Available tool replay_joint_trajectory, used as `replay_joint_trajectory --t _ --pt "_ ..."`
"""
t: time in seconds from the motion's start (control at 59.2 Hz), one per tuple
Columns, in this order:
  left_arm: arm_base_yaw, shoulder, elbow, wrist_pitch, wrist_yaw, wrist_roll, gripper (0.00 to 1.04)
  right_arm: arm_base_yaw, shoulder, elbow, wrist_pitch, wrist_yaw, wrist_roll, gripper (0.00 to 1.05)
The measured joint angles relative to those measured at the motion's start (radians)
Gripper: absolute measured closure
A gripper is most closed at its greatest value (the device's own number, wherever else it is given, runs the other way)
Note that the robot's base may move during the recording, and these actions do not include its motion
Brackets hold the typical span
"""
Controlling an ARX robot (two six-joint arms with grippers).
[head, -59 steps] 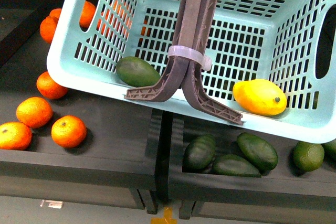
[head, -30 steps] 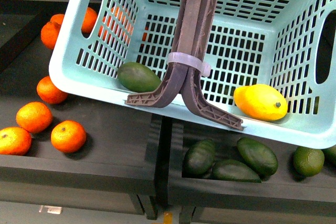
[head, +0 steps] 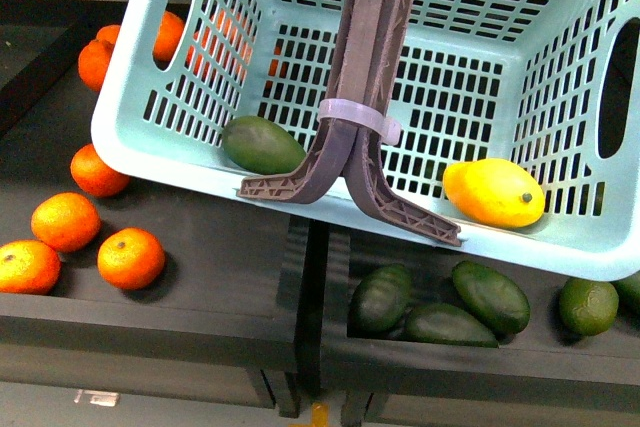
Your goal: Pick mango and avocado into basket
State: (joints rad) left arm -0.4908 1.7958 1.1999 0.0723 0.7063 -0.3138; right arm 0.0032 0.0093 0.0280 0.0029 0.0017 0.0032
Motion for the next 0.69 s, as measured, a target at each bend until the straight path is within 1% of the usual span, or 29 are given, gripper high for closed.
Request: replay_joint_trajectory --t 0.406,0.473,0.591,0.642,0.676,0.693 --pt "0.000 0.000 0.000 0.000 -0.001 0.000 1.01 0.000 -0.002 0.000 -0.002 0.000 -0.001 1.02" --pt "0.000 0.000 0.000 0.000 -0.001 0.001 1.01 0.000 -0.002 0.000 -0.002 0.000 0.000 0.92" --pt "0.000 0.000 0.000 0.000 -0.001 0.001 1.01 0.000 -0.002 0.000 -0.002 0.000 -0.001 0.72" --pt "0.000 0.000 0.000 0.000 -0.001 0.001 1.01 0.000 -0.002 0.000 -0.002 0.000 0.000 0.65" --pt "0.000 0.000 0.000 0.000 -0.001 0.001 1.01 0.000 -0.002 0.000 -0.002 0.000 -0.001 0.58" --pt "0.000 0.000 0.000 0.000 -0.001 0.001 1.01 0.000 -0.002 0.000 -0.002 0.000 0.000 0.52"
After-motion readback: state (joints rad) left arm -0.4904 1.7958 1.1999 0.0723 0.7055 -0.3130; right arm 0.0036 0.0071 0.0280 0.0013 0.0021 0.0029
